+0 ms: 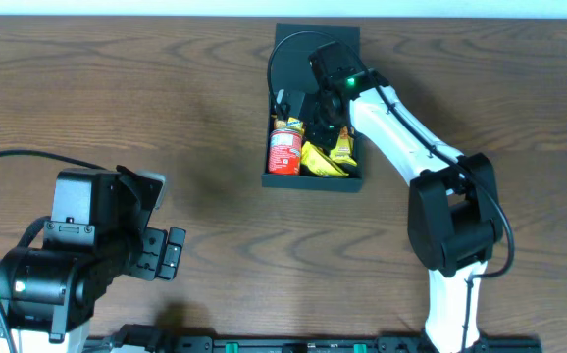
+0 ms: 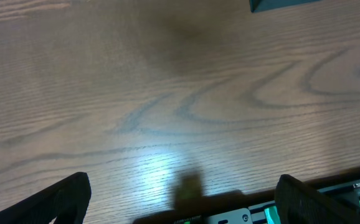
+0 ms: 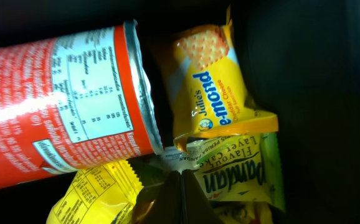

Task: Pack container

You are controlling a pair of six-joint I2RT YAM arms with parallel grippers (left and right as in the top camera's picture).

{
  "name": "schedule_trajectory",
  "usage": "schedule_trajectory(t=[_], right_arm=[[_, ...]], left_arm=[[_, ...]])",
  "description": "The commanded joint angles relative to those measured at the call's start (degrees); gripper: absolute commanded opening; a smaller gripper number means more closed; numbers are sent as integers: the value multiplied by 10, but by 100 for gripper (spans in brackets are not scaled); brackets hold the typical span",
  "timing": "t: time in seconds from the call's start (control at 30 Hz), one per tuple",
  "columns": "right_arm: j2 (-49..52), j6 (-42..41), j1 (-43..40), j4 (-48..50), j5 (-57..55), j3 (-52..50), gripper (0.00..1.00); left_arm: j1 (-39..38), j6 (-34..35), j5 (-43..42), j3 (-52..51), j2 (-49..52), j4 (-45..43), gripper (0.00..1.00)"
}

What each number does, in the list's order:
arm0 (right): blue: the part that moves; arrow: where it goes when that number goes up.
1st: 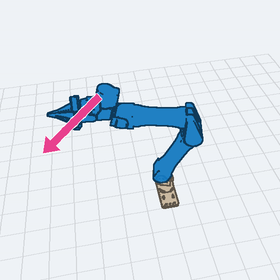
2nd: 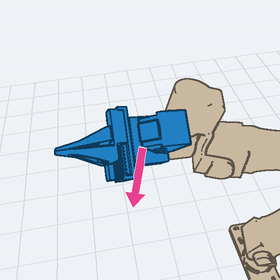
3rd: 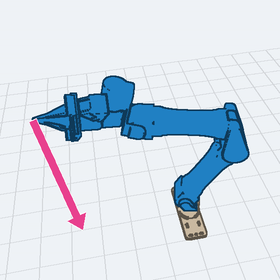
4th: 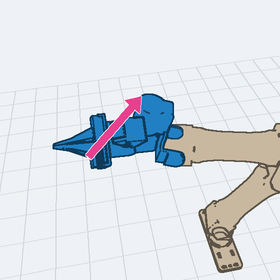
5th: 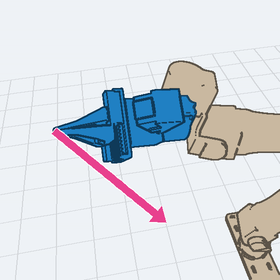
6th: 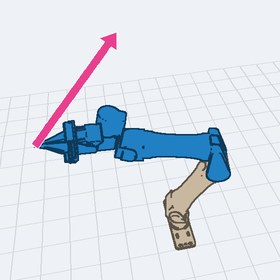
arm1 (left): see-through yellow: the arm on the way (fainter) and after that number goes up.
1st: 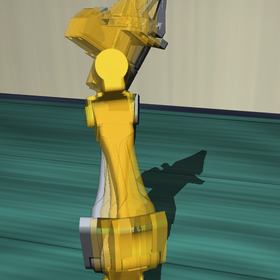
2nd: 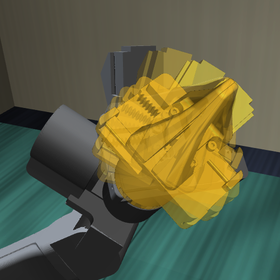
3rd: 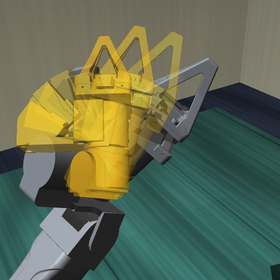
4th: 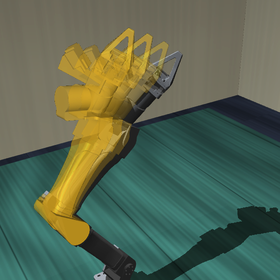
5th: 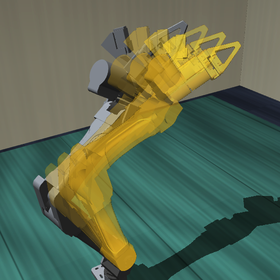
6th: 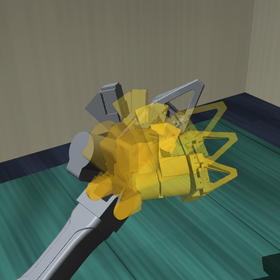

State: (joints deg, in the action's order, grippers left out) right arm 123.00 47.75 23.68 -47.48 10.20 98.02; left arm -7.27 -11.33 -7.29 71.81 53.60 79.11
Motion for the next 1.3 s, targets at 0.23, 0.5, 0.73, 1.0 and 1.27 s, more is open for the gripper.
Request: schedule_trajectory(t=[0.23,0.5,0.73,1.0,1.27], right_arm=[[28,-18,-2,-15,-9,-3,2],[29,12,3,-69,0,-3,1],[29,43,4,-103,49,-3,2],[29,94,3,-164,75,-3,1],[29,93,3,-163,-12,52,1]], left_arm=[[2,7,-2,-2,-1,2,95],[2,7,-2,-2,-1,2,95],[2,7,-2,-2,-1,1,95],[2,7,-2,-2,-1,1,96],[2,7,-2,-2,-1,-1,95]])
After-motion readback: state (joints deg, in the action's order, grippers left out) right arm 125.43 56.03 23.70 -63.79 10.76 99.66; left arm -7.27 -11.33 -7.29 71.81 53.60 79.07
